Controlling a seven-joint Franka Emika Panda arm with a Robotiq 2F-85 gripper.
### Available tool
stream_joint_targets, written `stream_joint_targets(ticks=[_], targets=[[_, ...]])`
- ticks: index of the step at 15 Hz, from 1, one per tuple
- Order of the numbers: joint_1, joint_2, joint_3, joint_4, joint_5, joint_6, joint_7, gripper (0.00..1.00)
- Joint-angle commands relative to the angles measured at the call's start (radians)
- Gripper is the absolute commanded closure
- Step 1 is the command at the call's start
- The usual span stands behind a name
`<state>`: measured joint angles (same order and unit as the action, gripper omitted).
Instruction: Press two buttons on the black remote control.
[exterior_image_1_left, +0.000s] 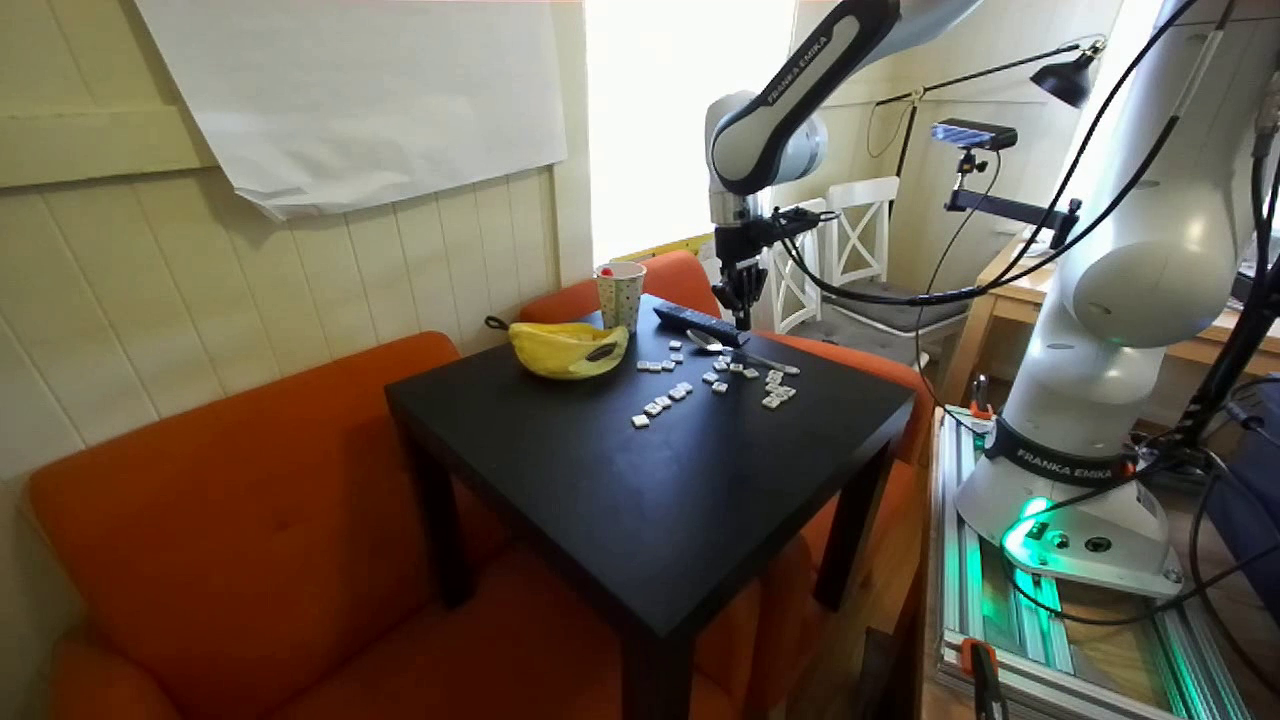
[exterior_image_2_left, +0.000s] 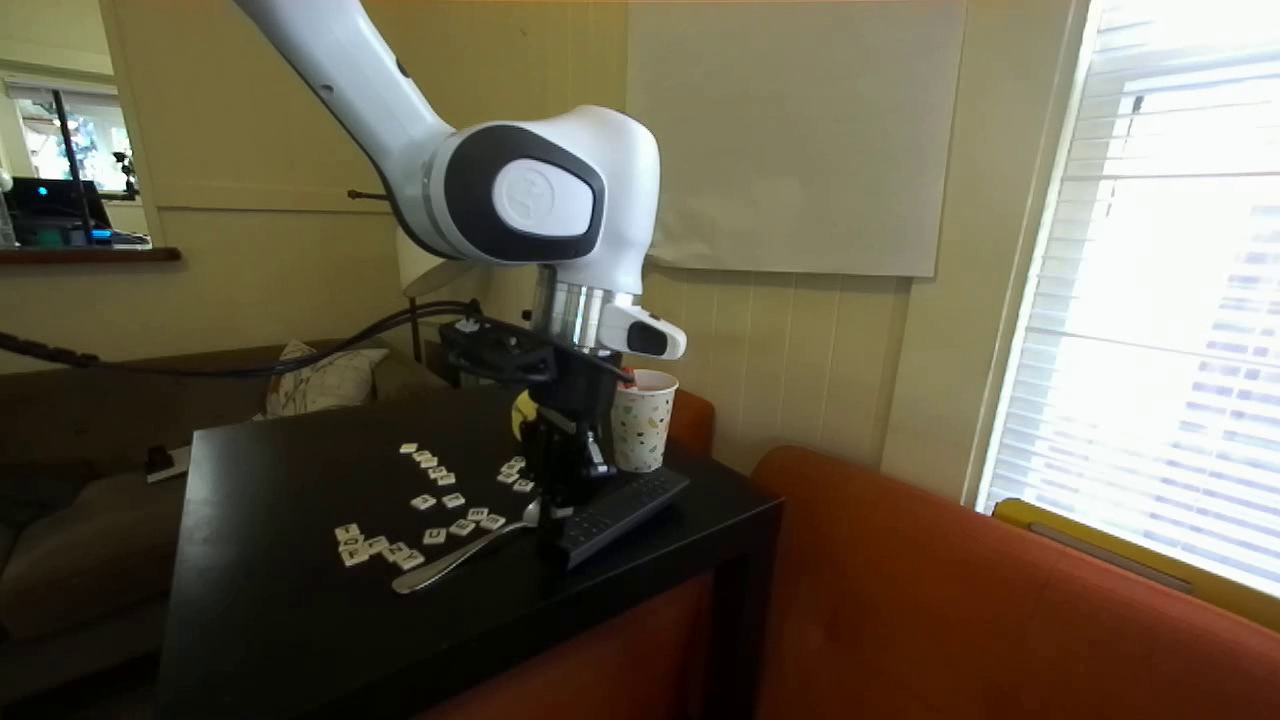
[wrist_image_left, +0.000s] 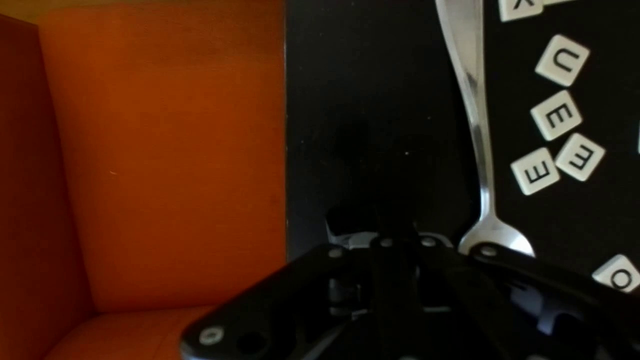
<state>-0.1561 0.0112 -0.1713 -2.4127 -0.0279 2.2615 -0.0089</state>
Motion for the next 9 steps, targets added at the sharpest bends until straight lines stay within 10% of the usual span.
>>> stream_joint_targets(ticks=[1, 9], targets=[[-0.004, 0.005, 0.003, 0.013, 0.037, -0.025, -0.041, 1.00], [-0.004, 0.011, 0.003, 0.014, 0.037, -0.027, -0.045, 1.00]])
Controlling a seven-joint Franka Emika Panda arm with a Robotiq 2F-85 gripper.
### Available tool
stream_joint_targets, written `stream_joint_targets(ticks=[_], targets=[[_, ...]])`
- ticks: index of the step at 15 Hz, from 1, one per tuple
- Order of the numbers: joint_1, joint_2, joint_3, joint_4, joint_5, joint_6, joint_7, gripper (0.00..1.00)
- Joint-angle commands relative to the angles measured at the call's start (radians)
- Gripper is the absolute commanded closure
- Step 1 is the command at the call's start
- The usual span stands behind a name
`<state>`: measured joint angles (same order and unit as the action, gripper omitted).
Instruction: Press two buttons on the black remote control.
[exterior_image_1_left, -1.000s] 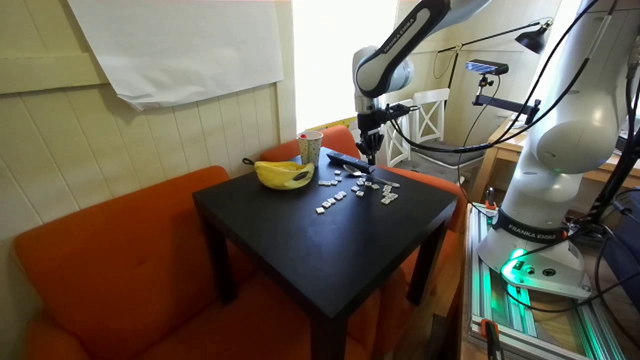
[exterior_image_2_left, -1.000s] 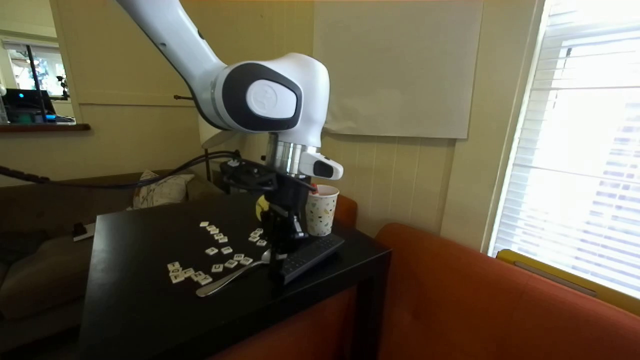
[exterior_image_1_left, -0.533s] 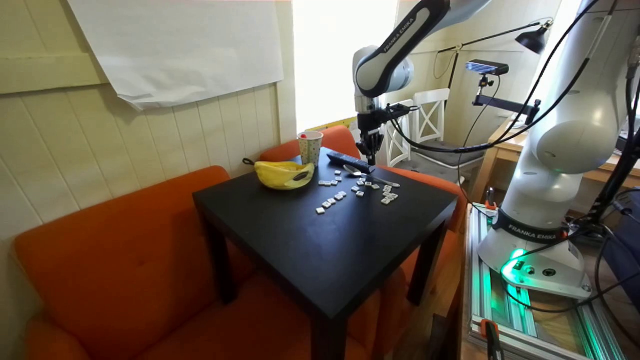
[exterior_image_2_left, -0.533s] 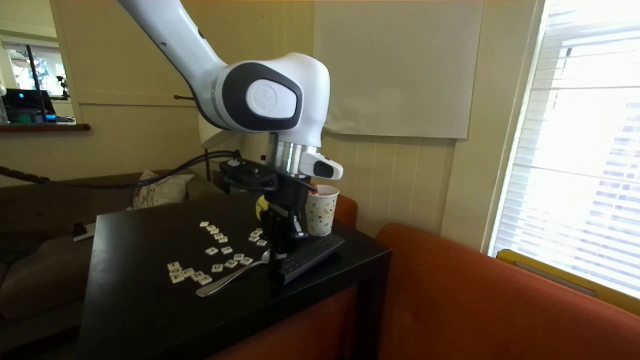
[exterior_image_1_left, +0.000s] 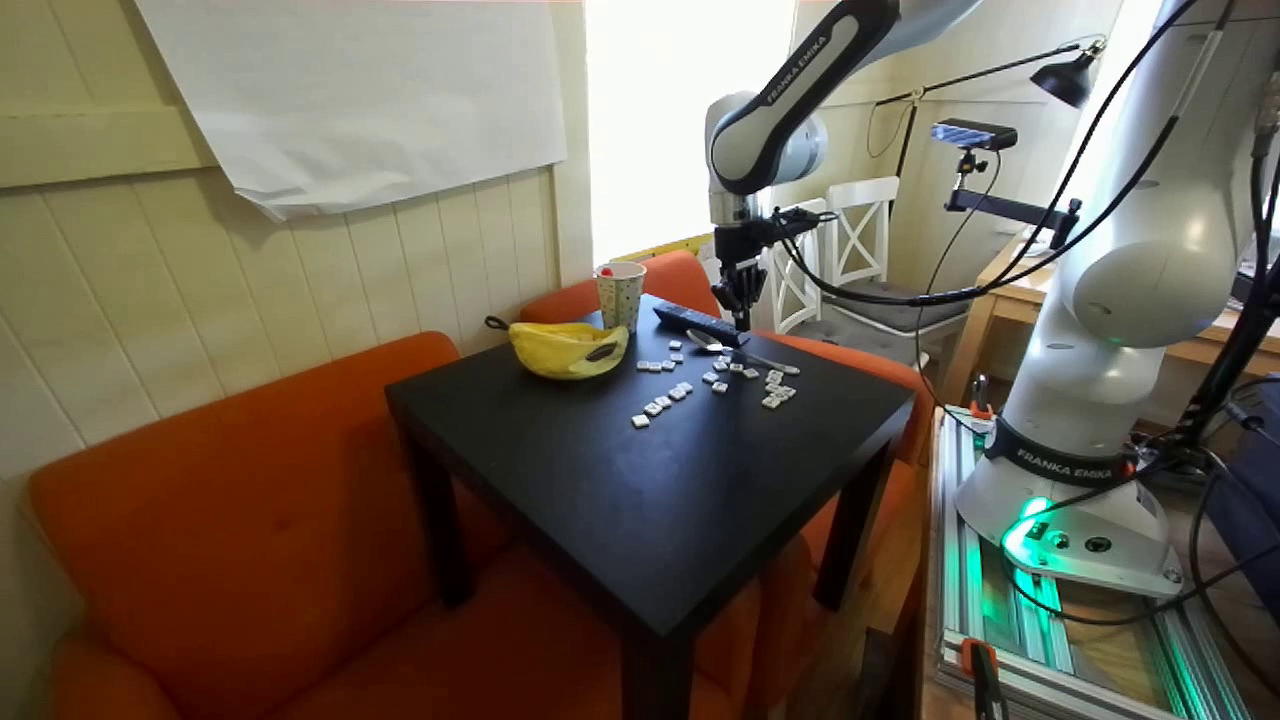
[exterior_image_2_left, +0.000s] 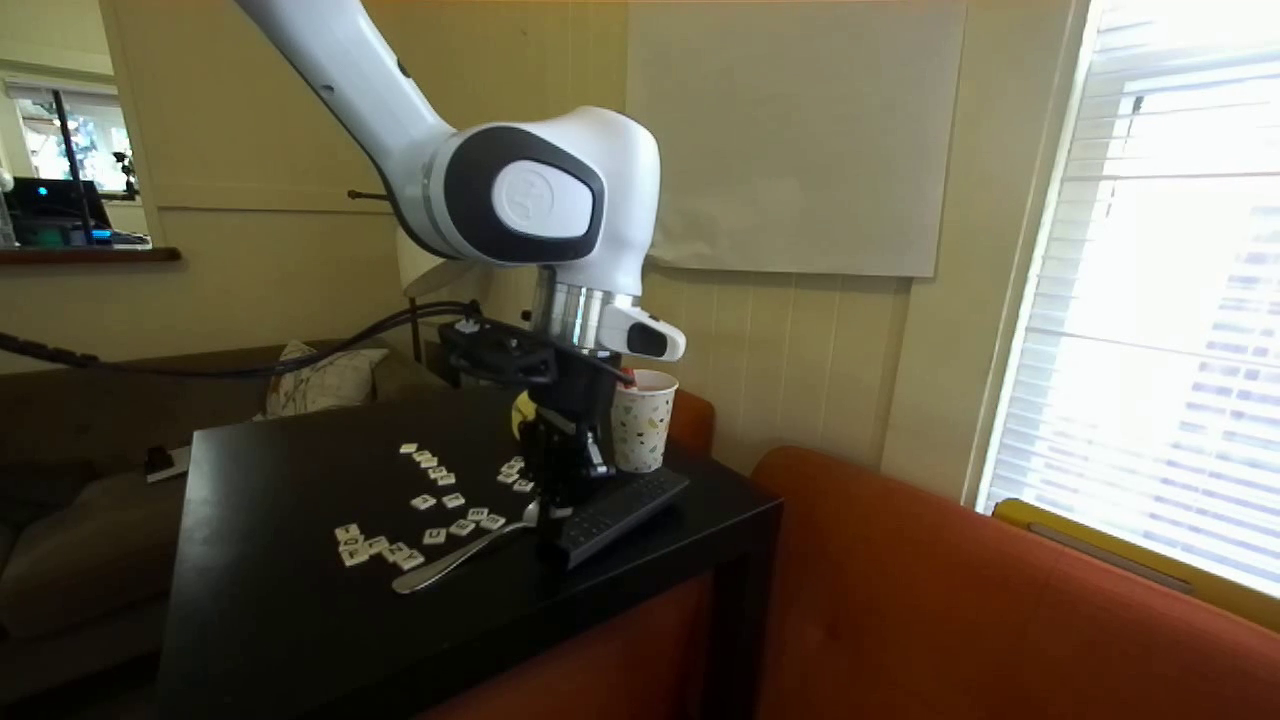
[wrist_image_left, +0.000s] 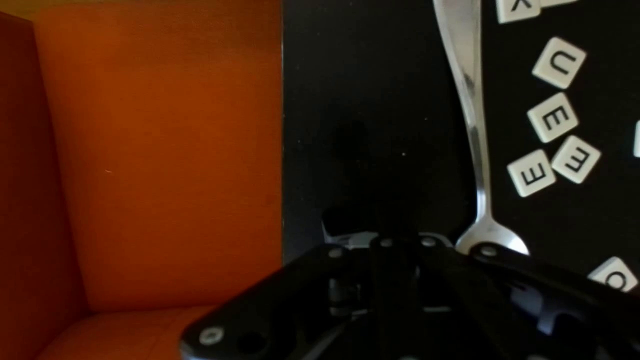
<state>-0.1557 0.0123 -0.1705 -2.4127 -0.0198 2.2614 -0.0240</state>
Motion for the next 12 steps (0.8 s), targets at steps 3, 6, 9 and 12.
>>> stream_joint_targets(ticks=[3, 6, 9, 12], targets=[[-0.003, 0.011, 0.004, 0.012, 0.030, -0.028, -0.033, 1.00], [-0.001, 0.012, 0.006, 0.011, 0.030, -0.030, -0.033, 1.00], [0.001, 0.012, 0.009, 0.009, 0.031, -0.030, -0.035, 1.00], [0.002, 0.016, 0.011, 0.007, 0.030, -0.023, -0.034, 1.00]])
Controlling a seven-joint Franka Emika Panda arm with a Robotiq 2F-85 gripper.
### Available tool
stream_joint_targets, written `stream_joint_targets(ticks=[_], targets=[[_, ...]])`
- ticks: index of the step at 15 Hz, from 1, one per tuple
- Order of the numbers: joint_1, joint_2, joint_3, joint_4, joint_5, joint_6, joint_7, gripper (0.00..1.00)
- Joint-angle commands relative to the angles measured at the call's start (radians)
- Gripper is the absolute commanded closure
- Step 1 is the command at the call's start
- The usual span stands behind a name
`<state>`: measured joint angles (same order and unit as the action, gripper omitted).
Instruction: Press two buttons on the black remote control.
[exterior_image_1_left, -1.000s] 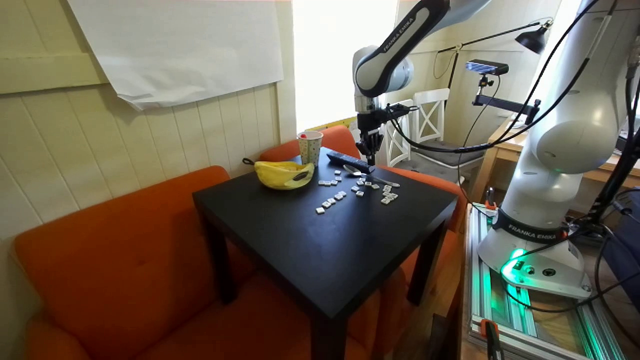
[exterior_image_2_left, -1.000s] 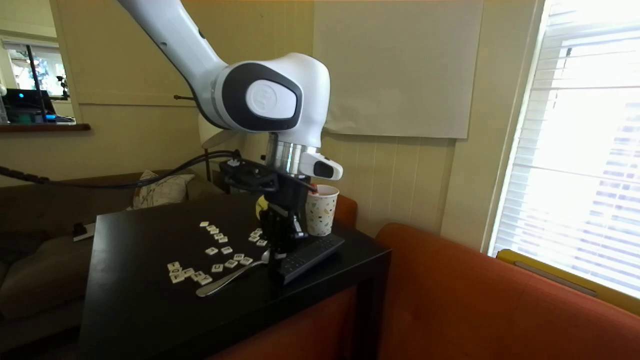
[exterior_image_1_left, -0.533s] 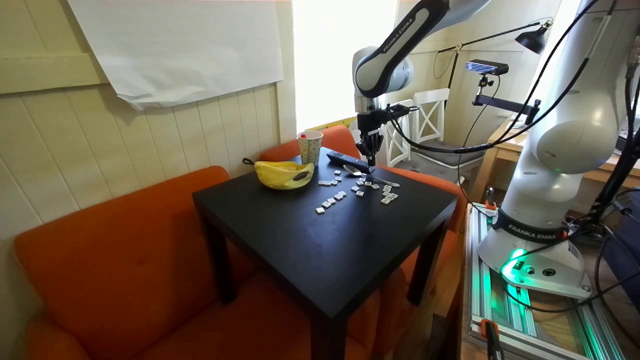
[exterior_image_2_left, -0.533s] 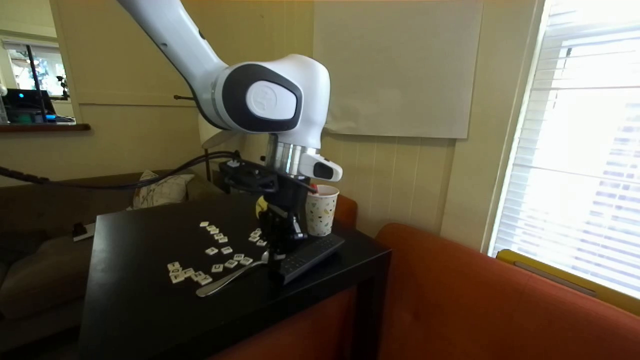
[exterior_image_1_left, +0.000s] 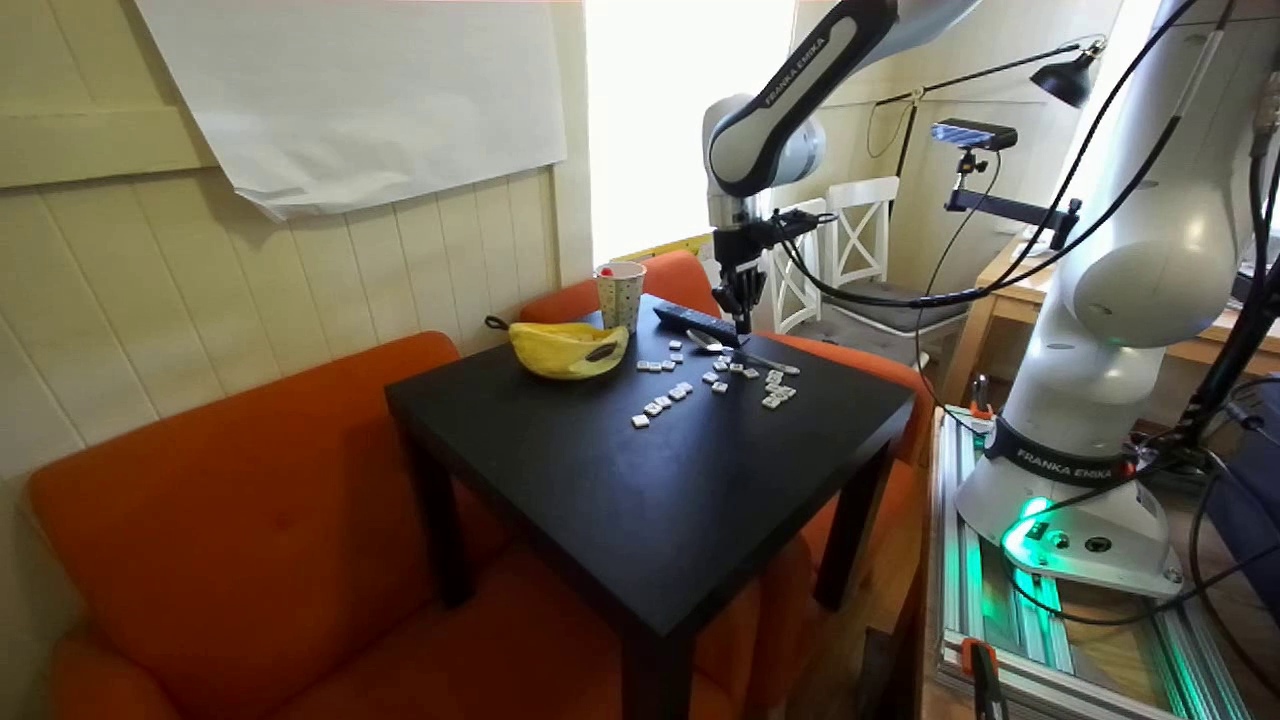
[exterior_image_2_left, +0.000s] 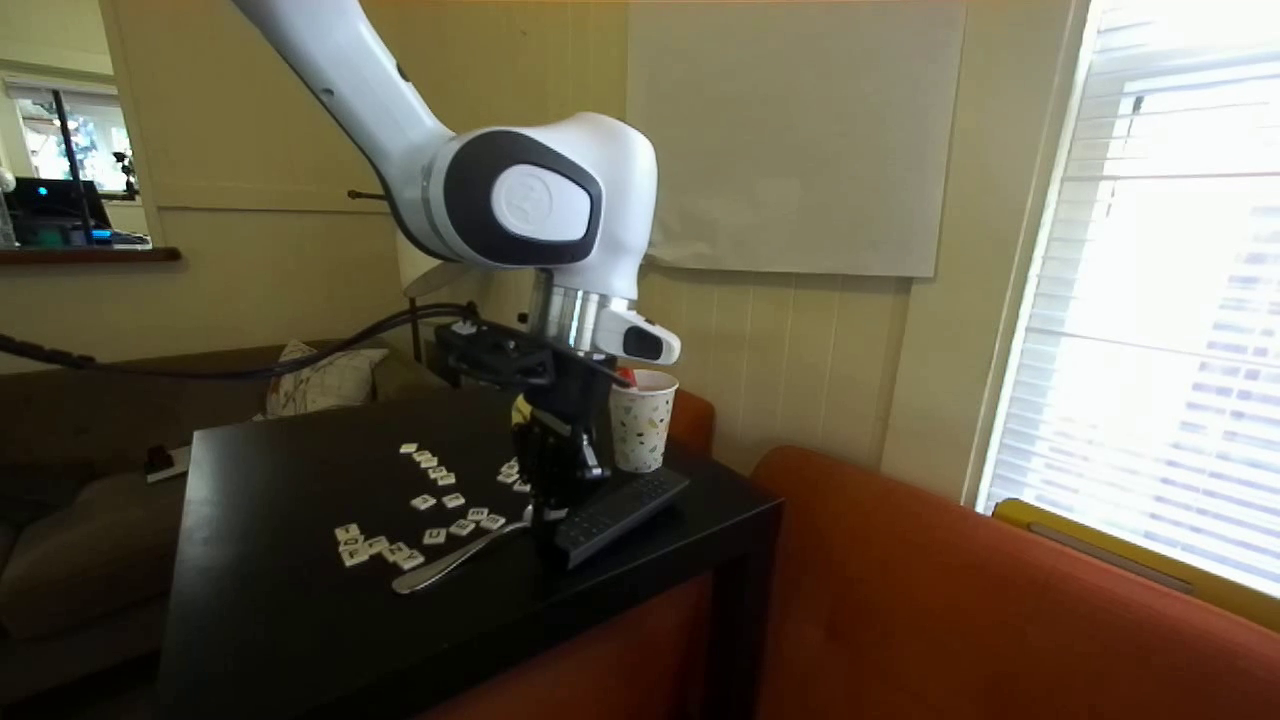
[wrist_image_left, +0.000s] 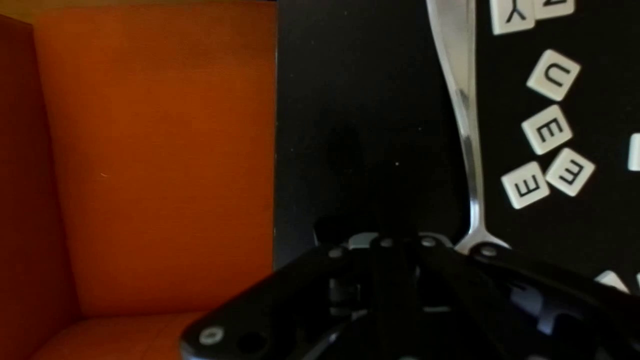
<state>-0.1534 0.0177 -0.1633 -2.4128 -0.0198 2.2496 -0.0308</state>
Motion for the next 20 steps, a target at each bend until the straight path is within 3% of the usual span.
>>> stream_joint_targets(ticks=[1, 20], targets=[[-0.001, 0.013, 0.005, 0.006, 0.030, -0.007, -0.027, 1.00], [-0.006, -0.016, -0.002, 0.001, 0.046, -0.007, -0.058, 1.00]])
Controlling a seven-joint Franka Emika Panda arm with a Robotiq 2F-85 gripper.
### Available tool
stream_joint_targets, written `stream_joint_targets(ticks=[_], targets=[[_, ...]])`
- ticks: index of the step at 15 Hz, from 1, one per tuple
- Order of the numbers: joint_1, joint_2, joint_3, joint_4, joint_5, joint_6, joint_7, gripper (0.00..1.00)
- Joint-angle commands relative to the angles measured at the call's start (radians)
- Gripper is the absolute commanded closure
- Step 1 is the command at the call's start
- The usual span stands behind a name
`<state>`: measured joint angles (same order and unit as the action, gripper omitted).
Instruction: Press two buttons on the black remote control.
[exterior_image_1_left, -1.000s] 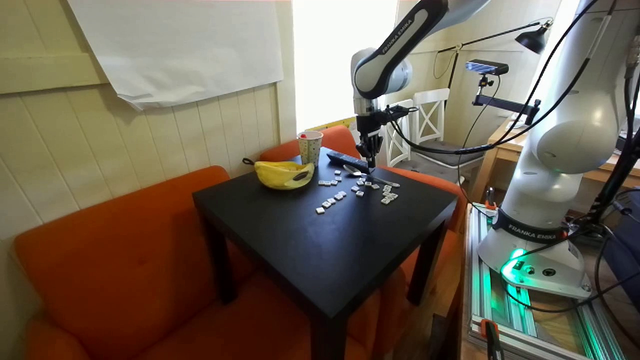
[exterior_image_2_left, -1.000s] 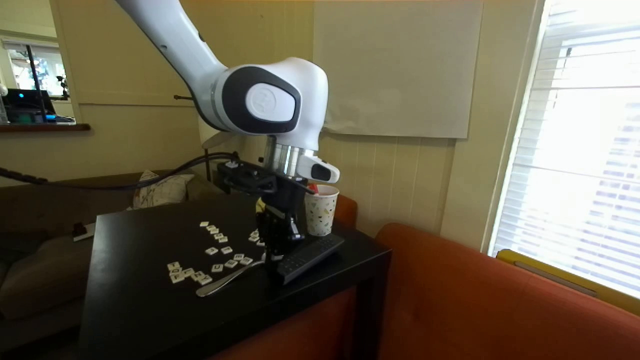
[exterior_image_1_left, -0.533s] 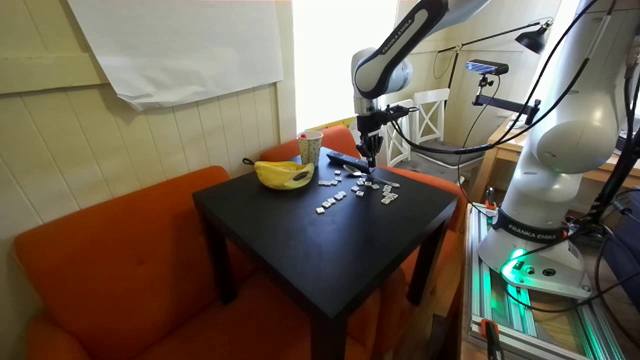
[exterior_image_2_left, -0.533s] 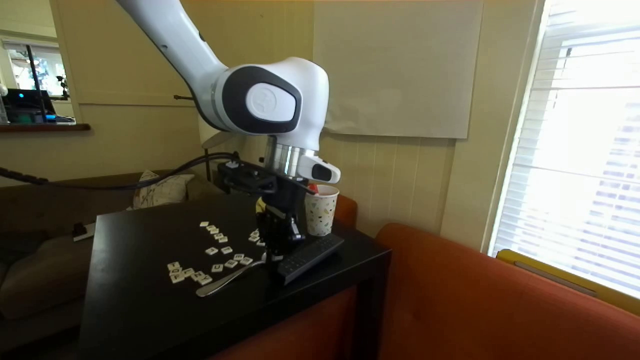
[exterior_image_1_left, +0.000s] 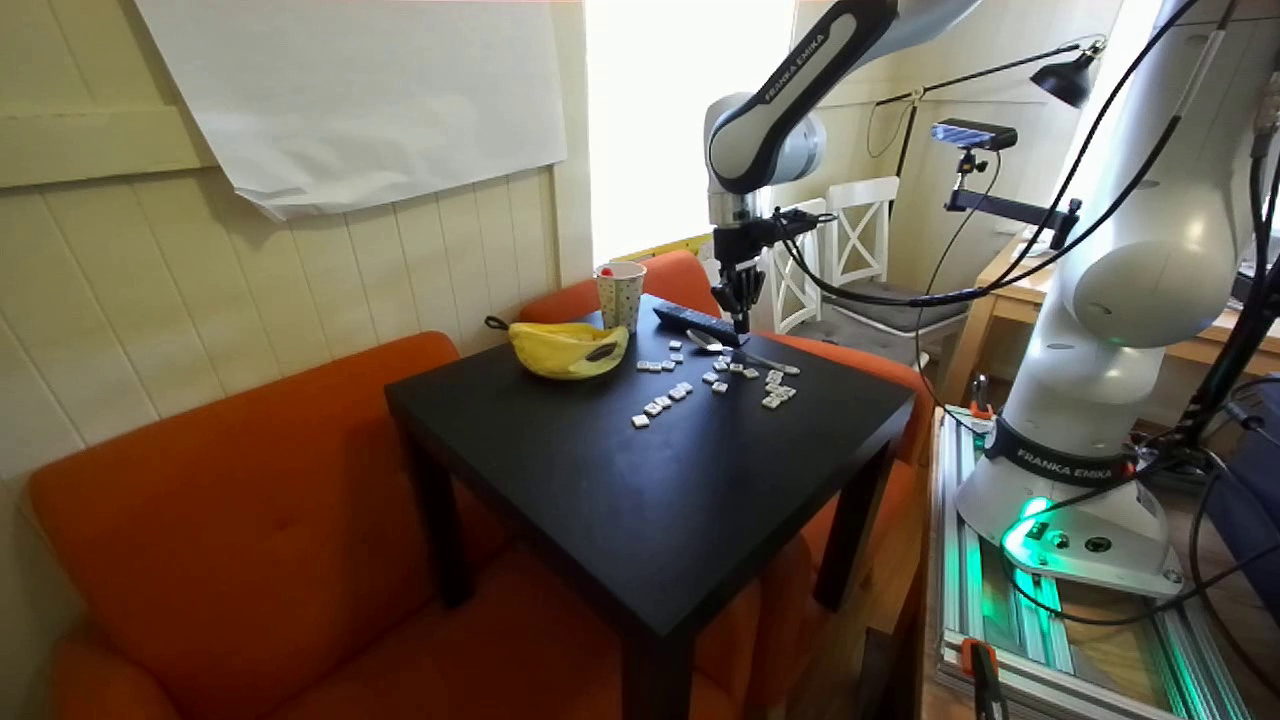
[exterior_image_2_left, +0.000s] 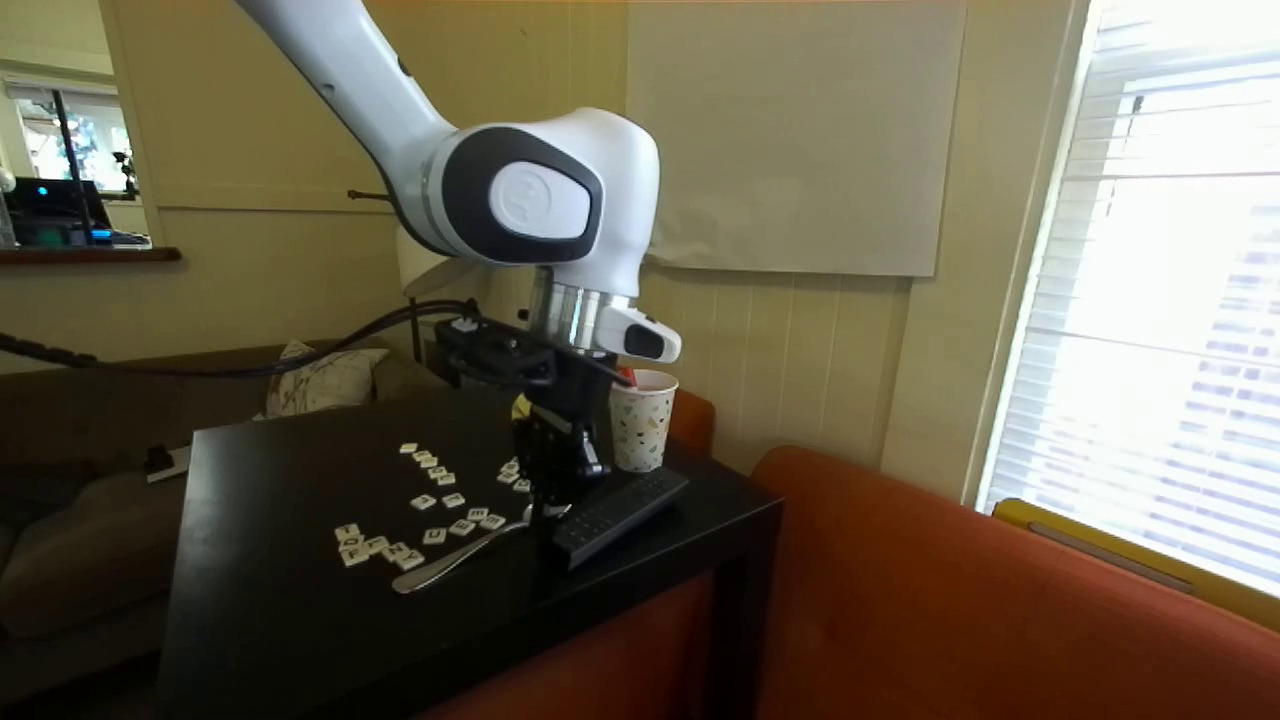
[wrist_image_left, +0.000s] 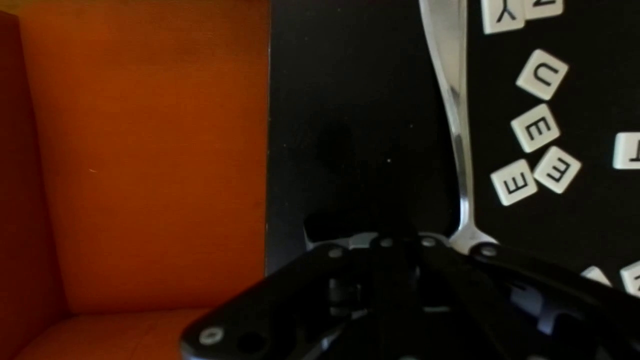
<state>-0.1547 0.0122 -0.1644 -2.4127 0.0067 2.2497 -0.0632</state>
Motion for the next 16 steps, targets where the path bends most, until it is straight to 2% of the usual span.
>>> stream_joint_targets(ticks=[1, 10, 16], targets=[[-0.006, -0.011, -0.001, 0.000, 0.021, -0.004, -0.025, 1.00], [-0.004, -0.011, -0.001, -0.008, -0.002, 0.031, -0.008, 1.00], [-0.004, -0.011, -0.001, -0.005, -0.038, 0.014, 0.007, 1.00]])
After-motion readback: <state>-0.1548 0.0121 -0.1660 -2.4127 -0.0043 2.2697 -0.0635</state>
